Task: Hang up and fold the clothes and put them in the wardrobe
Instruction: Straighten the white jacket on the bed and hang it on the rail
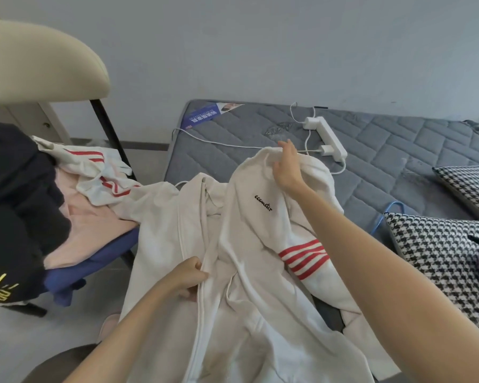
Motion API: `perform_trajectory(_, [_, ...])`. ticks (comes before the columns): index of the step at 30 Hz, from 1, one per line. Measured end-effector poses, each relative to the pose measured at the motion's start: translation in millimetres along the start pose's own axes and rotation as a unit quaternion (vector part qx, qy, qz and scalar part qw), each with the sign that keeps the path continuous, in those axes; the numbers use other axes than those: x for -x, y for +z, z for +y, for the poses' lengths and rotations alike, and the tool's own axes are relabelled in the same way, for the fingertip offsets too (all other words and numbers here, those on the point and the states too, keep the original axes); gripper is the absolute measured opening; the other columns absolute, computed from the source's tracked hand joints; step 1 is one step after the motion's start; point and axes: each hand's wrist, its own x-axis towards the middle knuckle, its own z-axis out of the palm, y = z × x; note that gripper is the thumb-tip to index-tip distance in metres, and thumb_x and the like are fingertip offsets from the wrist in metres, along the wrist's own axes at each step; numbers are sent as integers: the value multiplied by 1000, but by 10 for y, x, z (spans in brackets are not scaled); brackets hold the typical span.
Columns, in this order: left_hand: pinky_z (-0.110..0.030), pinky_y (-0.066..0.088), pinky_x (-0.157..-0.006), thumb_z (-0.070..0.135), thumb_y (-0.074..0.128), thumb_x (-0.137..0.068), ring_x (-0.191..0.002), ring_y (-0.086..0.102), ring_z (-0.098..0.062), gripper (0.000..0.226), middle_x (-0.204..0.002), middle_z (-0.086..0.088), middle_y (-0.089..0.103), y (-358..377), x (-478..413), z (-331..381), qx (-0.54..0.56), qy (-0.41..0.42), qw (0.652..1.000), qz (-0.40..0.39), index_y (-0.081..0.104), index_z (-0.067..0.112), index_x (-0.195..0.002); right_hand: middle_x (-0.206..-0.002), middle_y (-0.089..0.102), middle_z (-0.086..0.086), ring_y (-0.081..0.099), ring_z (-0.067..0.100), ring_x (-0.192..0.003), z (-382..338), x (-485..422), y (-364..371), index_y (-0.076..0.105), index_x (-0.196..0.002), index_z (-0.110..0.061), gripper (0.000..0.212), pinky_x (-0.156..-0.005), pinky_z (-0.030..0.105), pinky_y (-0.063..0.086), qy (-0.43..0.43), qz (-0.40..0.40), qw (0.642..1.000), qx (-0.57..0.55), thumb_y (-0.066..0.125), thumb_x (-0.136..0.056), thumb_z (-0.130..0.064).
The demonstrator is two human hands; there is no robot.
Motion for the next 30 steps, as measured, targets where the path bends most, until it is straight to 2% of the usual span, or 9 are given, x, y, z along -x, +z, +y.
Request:
perform_trajectory(2, [-29, 53, -49, 4, 53, -88, -59, 48, -18, 19, -77, -8, 45, -29, 21, 16, 14, -10, 1000, -16, 38, 12, -82, -159, 10, 16, 13, 25, -147, 23, 104, 72, 28, -146, -4, 56, -107, 20, 14, -32, -27, 999, 27, 40, -92, 8])
perform_trajectory(5, [-25, 43, -47, 18, 59, -87, -59, 48, -18, 21, -73, -6, 47, -7, -21, 31, -37, 26, 999, 23, 41, 13, -78, -146, 35, 15, 44, 28, -126, 125, 390, 163, 41, -136, -6, 45, -90, 21, 31, -31, -48, 997, 57, 50, -92, -1])
perform_trajectory(7, [-25, 39, -53, 33, 62, -87, -70, 52, -17, 26, -79, -1, 51, 50, -77, 22, -61, 50, 995, 66, 46, 13, -87, -136, 45, 12, 49, 29, -119, 252, 617, 202, 46, -130, -7, 38, -94, 32, 38, 27, -73, 991, 107, 55, -93, -16])
perform_trajectory(12, [-29, 40, -72, 33, 47, -96, -94, 53, -21, 33, -108, -4, 55, 250, -155, -16, -55, 69, 990, 108, 47, 9, -119, -136, 39, 13, 42, 43, -122, 678, 1300, 70, 32, -137, -17, 77, -101, 56, 31, 174, -142, 900, 373, 60, -81, -62])
perform_trajectory(15, [-33, 46, -82, 34, 47, -97, -101, 56, -26, 34, -115, -10, 55, 287, -124, -35, 14, 67, 992, 107, 44, 9, -120, -136, 41, 13, 49, 41, -117, 982, 1699, -68, 12, -150, -25, 77, -102, 59, 32, 182, -126, 881, 418, 55, -90, -50])
perform_trajectory(21, [-32, 45, -88, 25, 40, -101, -108, 54, -27, 37, -125, -17, 54, 250, 106, -24, 25, 93, 989, 111, 44, 0, -128, -106, 59, 12, 60, 33, -92, 1206, 1890, -393, 47, -120, -15, 26, -72, 37, 39, 125, 42, 942, 308, 41, -95, -15])
perform_trajectory(24, [-30, 43, -99, 25, 41, -102, -120, 53, -27, 42, -135, -14, 52, 218, 332, -5, -21, 89, 996, -22, 44, 2, -137, -102, 60, 16, 58, 37, -94, 1195, 1747, -690, 54, -117, -13, 26, -78, 40, 35, 120, 165, 929, 310, 41, -94, -10])
perform_trajectory(27, [-28, 42, -103, 38, 42, -101, -123, 51, -21, 47, -139, -6, 50, 302, 526, -24, -152, 54, 978, -136, 45, 11, -139, -118, 54, 16, 47, 35, -112, 1175, 1680, -846, 49, -129, -16, 36, -94, 41, 33, 179, 114, 910, 355, 48, -92, -13])
perform_trajectory(30, [-22, 50, -70, 41, 41, -100, -104, 56, -19, 42, -128, -6, 55, 401, 597, -23, -228, 25, 968, -102, 48, 14, -132, -138, 40, 14, 36, 33, -123, 1100, 1754, -700, 35, -143, -21, 57, -106, 40, 26, 152, 20, 902, 404, 56, -91, -27])
